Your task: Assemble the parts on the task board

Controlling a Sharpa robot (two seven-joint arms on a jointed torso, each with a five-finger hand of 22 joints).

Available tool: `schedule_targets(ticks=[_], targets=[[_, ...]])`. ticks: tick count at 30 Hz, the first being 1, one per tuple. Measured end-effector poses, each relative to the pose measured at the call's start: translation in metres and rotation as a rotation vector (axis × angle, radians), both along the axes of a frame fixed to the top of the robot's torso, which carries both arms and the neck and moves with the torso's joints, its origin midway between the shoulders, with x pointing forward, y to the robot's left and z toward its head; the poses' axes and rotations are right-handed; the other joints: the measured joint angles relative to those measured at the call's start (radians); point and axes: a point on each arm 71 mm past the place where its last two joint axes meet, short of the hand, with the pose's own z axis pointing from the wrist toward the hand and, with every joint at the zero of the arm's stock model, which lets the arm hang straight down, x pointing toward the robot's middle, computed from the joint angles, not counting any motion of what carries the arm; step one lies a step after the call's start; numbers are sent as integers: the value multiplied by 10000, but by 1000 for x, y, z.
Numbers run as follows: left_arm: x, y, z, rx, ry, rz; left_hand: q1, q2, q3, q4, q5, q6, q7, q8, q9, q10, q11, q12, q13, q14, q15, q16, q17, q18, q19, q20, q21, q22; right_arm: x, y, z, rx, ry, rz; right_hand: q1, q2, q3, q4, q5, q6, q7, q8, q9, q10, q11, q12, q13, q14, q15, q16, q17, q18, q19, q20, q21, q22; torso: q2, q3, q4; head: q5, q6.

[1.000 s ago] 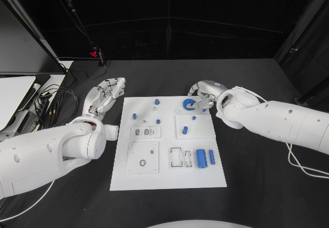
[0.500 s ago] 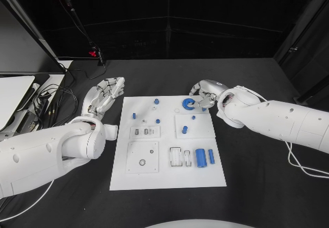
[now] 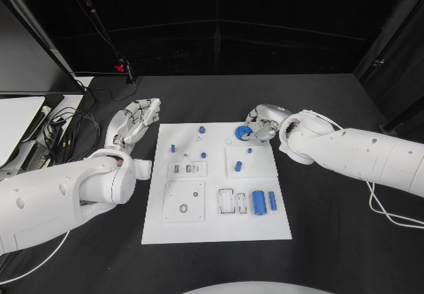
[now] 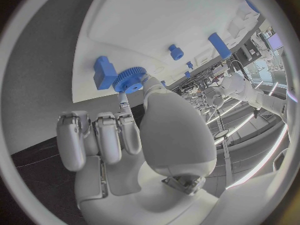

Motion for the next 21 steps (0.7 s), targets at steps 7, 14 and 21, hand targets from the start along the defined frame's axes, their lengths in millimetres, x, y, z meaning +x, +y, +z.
schedule_targets(ticks=[7, 14, 21], targets=[[0, 0, 0, 2, -1, 4, 0, 0, 0, 0, -1, 0, 0, 0, 1, 0, 0, 0, 0, 0, 0, 0, 0, 1, 0, 0, 0, 0, 1, 2, 1, -47, 47, -10, 53, 53, 27, -27, 0, 187, -132, -143, -50, 21, -121, 0, 0, -20, -92, 0, 0, 0, -29, -104, 0, 0, 0, 0, 0, 8, -26], [0, 0, 0, 3, -1, 4, 0, 0, 0, 0, -2, 0, 0, 0, 1, 0, 0, 0, 0, 0, 0, 0, 0, 1, 0, 0, 0, 0, 1, 3, 1, -76, 73, -54, 164, 311, 183, -97, 0, 581, -267, -266, -117, 18, -271, 0, 0, 17, -230, 0, 0, 0, 2, -213, 0, 0, 0, 0, 0, 7, -43], [0, 0, 0, 2, -1, 1, 0, 0, 0, 0, -2, 0, 0, 0, 1, 0, 0, 0, 0, 0, 0, 0, 0, 1, 0, 0, 0, 0, 0, 4, 2, -53, -36, 1, 630, 818, 729, -393, -137, 1429, -286, -490, -198, 21, -586, 0, 0, 1, -498, 0, 0, 0, -14, -517, 0, 0, 1, 0, 1, 2, -44]])
